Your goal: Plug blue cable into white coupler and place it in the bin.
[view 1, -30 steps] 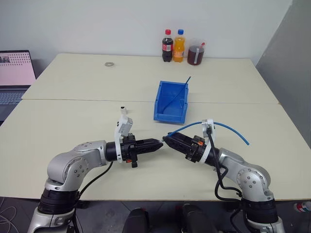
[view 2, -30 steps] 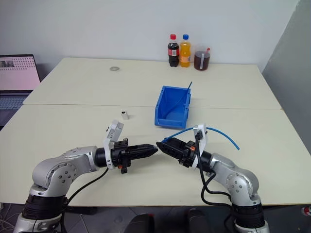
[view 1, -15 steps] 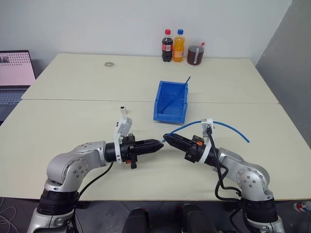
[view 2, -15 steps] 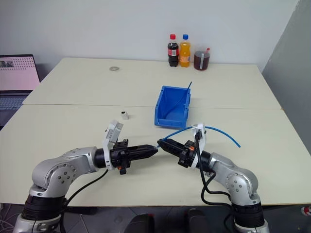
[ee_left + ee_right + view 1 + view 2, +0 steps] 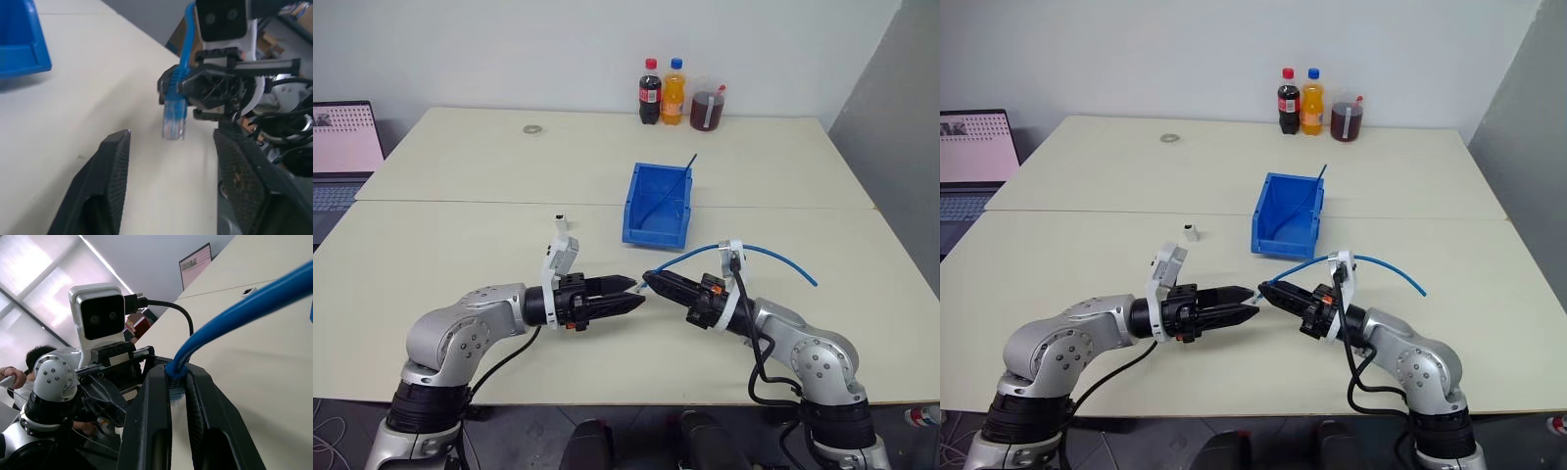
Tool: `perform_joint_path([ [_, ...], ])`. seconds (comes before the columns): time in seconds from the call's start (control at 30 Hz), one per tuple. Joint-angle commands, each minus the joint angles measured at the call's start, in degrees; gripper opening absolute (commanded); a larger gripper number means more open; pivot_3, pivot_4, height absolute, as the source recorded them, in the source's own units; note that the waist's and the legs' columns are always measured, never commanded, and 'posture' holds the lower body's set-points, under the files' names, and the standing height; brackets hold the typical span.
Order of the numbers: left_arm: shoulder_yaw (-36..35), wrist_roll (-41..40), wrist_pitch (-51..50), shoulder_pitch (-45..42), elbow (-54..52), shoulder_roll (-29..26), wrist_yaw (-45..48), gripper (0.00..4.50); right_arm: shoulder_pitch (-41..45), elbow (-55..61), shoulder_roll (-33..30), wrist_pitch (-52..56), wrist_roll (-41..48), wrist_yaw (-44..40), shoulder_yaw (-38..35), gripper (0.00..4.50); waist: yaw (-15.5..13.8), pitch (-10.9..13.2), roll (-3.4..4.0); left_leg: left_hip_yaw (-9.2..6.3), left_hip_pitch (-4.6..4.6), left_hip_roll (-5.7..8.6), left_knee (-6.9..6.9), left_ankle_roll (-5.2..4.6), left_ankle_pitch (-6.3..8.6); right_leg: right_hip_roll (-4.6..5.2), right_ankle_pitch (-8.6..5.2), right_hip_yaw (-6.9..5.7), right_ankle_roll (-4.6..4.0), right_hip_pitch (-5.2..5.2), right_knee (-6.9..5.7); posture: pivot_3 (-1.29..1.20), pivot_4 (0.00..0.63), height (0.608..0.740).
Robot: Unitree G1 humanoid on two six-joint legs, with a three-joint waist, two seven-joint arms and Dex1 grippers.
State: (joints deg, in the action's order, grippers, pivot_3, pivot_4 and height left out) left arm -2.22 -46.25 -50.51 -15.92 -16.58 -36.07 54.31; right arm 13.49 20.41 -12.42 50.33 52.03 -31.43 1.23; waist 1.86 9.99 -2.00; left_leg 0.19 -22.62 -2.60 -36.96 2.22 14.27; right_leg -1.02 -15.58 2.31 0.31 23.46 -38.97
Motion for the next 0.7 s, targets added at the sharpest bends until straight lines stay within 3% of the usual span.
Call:
perform_joint_path([
  [0.03, -1.5, 2.6, 3.3, 3.4, -4.1, -1.2, -2.0, 3.84, 0.7, -0.5, -1.7, -2.2, -0.7, -1.6, -1.7, 0.13, 0.0, 0.0, 0.02, 0.02, 0.0, -0.01, 0.0, 0.0, 0.0, 0.0, 0.0, 0.03, 0.0, 0.01, 0.01, 0.0, 0.15, 0.74],
  [0.13, -3.8, 5.1, 5.7, 6.1, -5.8, -1.1, -6.1, 4.5, 0.8, -1.5, -3.1, -3.4, -1.8, -2.1, -2.4, 0.13, 0.0, 0.0, 0.02, 0.02, -0.07, -0.05, 0.01, 0.0, 0.0, 0.04, 0.0, 0.03, 0.0, 0.08, 0.01, 0.0, 0.15, 0.74],
  [0.37, -3.1, 29.9, 20.2, 7.0, -2.3, 2.7, -30.3, 4.5, 0.5, -2.9, -5.6, -5.5, -4.2, -3.7, -2.1, 0.13, -0.2, 0.0, 0.02, 0.0, -0.09, -0.03, -0.01, 0.0, 0.0, 0.1, 0.01, 0.03, 0.01, 0.07, 0.01, 0.0, 0.15, 0.74],
  [0.5, 0.2, 38.6, 15.4, 4.5, -0.9, 4.0, -39.2, 4.5, 0.6, -3.1, -5.6, -5.8, -4.7, -4.1, -1.4, 0.13, -0.2, 0.0, 0.01, 0.0, -0.11, -0.04, 0.01, 0.0, 0.0, 0.1, 0.01, 0.03, 0.01, 0.08, 0.02, 0.0, 0.15, 0.74],
  [0.7, -2.5, 38.7, 9.0, -4.0, 5.6, 11.1, -45.4, 4.5, 1.4, -3.3, -5.7, -5.9, -5.3, -4.8, -1.0, 0.13, -0.3, 0.0, -0.02, 0.03, -0.23, 0.0, -0.07, 0.0, 0.0, 0.1, 0.05, -0.11, 0.08, 0.08, 0.01, 0.0, 0.15, 0.74],
])
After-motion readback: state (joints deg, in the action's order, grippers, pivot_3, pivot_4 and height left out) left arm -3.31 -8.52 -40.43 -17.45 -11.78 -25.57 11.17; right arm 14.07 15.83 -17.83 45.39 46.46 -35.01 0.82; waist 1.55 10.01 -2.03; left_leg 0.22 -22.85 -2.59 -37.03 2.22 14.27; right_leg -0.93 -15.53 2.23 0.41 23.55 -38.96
